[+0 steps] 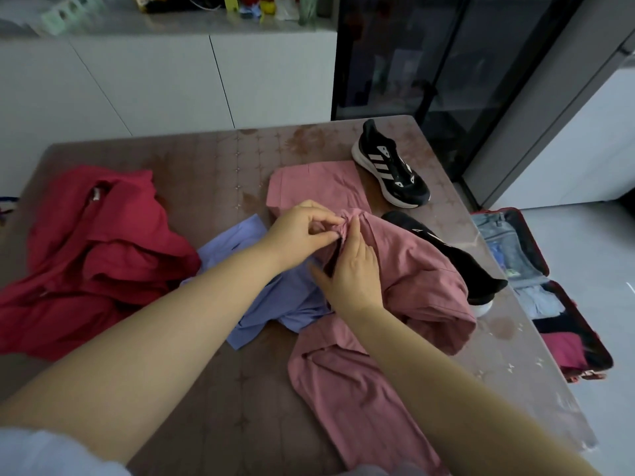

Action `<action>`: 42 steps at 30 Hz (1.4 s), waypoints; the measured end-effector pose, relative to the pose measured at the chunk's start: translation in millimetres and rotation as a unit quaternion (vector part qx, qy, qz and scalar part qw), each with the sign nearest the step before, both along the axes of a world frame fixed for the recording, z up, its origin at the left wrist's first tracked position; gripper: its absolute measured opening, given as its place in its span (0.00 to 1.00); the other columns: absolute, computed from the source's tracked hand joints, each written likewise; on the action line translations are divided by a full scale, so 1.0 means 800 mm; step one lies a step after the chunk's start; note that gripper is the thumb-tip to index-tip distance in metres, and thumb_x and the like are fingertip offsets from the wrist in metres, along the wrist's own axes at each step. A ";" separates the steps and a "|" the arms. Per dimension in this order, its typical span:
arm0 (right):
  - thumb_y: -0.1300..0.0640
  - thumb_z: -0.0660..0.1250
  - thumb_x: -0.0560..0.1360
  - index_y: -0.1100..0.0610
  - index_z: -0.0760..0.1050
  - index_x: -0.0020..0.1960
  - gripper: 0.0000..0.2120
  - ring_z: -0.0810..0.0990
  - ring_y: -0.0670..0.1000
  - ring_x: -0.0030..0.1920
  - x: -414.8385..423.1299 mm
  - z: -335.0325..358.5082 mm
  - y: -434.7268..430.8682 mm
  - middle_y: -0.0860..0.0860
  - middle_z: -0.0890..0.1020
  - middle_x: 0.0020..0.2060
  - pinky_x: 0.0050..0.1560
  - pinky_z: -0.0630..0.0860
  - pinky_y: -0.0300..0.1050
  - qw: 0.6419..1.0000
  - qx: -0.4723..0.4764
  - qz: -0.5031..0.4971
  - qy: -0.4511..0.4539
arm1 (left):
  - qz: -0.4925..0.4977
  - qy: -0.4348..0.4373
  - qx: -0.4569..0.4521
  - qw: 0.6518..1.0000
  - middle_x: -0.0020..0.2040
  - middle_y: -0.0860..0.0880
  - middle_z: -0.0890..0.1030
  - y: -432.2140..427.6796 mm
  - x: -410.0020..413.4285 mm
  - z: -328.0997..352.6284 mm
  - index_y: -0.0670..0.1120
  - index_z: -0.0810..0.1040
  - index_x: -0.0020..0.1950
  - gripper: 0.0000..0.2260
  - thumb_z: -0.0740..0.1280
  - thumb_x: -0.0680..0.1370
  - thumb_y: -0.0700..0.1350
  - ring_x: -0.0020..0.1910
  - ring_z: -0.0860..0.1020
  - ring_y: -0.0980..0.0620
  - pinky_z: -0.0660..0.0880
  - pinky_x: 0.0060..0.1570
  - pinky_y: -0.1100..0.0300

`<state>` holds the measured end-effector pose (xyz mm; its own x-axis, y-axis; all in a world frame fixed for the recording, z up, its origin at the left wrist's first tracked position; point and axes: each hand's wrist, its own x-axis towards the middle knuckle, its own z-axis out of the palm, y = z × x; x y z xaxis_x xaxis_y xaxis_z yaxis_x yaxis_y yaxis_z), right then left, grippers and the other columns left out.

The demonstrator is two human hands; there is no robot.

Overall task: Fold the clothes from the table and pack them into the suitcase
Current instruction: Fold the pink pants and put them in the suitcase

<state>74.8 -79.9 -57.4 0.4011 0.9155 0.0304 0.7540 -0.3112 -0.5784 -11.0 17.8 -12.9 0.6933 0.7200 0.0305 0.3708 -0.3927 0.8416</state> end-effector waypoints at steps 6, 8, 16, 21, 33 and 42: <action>0.62 0.64 0.72 0.59 0.54 0.76 0.35 0.73 0.61 0.62 0.016 0.014 -0.021 0.57 0.66 0.71 0.53 0.71 0.52 0.999 0.030 -0.041 0.010 | -0.007 0.001 0.050 0.999 0.47 0.53 0.74 -0.009 -0.004 0.021 0.45 0.82 0.54 0.09 0.70 0.74 0.40 0.43 0.73 0.57 0.69 0.46 0.73; 0.61 0.63 0.74 0.55 0.57 0.75 0.31 0.74 0.60 0.61 0.023 0.018 -0.035 0.54 0.68 0.69 0.48 0.72 0.50 0.998 0.011 -0.054 0.003 | -0.007 0.011 0.055 0.998 0.50 0.50 0.74 -0.014 -0.007 0.022 0.46 0.82 0.54 0.09 0.70 0.75 0.41 0.46 0.74 0.55 0.68 0.46 0.75; 0.62 0.61 0.74 0.51 0.71 0.68 0.23 0.77 0.54 0.61 0.063 0.060 -0.101 0.51 0.79 0.62 0.58 0.73 0.46 0.997 0.067 -0.034 0.030 | -0.131 0.069 0.016 0.989 0.68 0.54 0.60 -0.044 0.003 0.046 0.59 0.59 0.73 0.42 0.77 0.63 0.50 0.67 0.59 0.59 0.56 0.65 0.66; 0.63 0.62 0.75 0.50 0.74 0.65 0.20 0.76 0.52 0.57 0.089 0.102 -0.145 0.50 0.80 0.55 0.47 0.65 0.36 0.997 0.035 0.056 0.036 | -0.193 0.143 0.100 0.966 0.74 0.53 0.56 -0.073 0.013 0.048 0.54 0.56 0.75 0.46 0.78 0.64 0.49 0.71 0.54 0.59 0.51 0.67 0.65; 0.62 0.68 0.74 0.52 0.73 0.38 0.09 0.68 0.40 0.29 0.194 0.149 -0.345 0.39 0.71 0.25 0.34 0.63 0.34 0.937 -0.184 0.284 0.083 | -0.106 0.375 0.178 0.904 0.78 0.50 0.43 -0.279 0.041 -0.050 0.59 0.63 0.72 0.26 0.61 0.76 0.40 0.76 0.40 0.45 0.40 0.72 0.46; 0.64 0.64 0.75 0.47 0.76 0.53 0.14 0.77 0.46 0.47 0.258 0.138 -0.451 0.40 0.81 0.43 0.46 0.69 0.35 0.972 -0.071 0.223 0.014 | -0.048 0.355 0.043 0.933 0.70 0.50 0.70 -0.489 0.064 -0.080 0.52 0.72 0.68 0.24 0.54 0.76 0.61 0.74 0.58 0.50 0.37 0.70 0.55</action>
<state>281.2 -440.7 52.9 -0.0376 0.9928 -0.1141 0.8169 -0.0353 -0.5757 39.9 -373.7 -77.0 0.6220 0.6696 -0.4058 0.7822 -0.5074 0.3616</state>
